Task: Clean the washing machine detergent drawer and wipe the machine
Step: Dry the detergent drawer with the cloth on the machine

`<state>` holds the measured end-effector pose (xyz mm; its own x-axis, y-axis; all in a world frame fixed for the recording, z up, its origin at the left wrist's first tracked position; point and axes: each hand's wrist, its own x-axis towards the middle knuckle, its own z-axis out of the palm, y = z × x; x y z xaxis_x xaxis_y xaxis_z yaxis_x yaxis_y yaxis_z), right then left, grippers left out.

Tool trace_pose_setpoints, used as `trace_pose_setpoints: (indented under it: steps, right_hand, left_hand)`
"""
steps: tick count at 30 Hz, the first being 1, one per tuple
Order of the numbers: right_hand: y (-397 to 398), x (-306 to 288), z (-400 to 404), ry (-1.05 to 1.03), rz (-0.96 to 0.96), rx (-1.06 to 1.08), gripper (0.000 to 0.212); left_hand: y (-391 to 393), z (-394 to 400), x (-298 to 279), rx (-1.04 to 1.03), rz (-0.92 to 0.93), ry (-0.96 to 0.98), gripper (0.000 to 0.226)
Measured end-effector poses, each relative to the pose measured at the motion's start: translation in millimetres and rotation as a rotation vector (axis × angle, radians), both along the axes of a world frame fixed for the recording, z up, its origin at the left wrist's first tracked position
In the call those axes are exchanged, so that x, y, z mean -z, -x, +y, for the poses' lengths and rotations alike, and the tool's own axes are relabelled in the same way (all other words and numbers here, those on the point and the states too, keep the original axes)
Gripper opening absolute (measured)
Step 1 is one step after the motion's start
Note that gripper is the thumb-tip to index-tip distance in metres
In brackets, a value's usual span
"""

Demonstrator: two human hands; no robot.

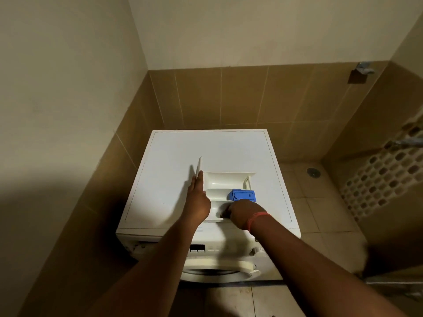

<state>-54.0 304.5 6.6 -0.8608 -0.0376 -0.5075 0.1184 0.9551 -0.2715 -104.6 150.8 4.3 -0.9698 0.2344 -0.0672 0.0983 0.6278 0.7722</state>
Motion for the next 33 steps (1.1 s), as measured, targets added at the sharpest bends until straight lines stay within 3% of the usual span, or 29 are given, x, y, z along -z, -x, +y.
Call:
trace_pose_setpoints:
  steps: [7,9,12,18,20,24,26,30,33]
  right_hand:
    - [-5.9,-15.2,-25.9,0.356,0.088,-0.076,0.033]
    - [-5.8,-24.7,-5.0,0.264,0.021,-0.119,0.040]
    - [2.7,-31.4,6.0,-0.012,-0.055,-0.156,0.032]
    - [-6.2,-21.2,-20.4,0.293,0.087,-0.207,0.030]
    - [-8.0,-33.5,-4.4,0.260,0.054,-0.221,0.031]
    - [3.6,-35.9,16.3,-0.045,-0.063,-0.253,0.029]
    - [8.0,-28.8,-0.3,-0.025,-0.009,-0.258,0.027]
    - [1.0,-24.2,-23.8,0.243,0.123,-0.234,0.029]
    - [7.4,-24.5,3.1,0.044,-0.032,-0.208,0.038]
  left_hand:
    - [6.3,-4.9,3.1,-0.042,-0.024,-0.024,0.072]
    - [5.3,-3.9,2.9,-0.045,-0.025,-0.016,0.071]
    - [1.3,2.6,0.3,-0.075,-0.061,-0.049,0.071]
    - [1.5,0.9,2.0,-0.103,-0.044,-0.107,0.069]
    - [1.3,-0.6,0.3,-0.101,-0.058,-0.104,0.067]
    - [-0.8,4.4,-2.9,-0.101,-0.091,-0.118,0.066]
    - [-0.4,6.9,-3.8,-0.109,-0.099,-0.131,0.065]
    - [1.1,1.7,-4.7,-0.110,-0.090,-0.132,0.064]
    - [0.5,-1.5,-4.1,-0.101,-0.113,-0.122,0.064]
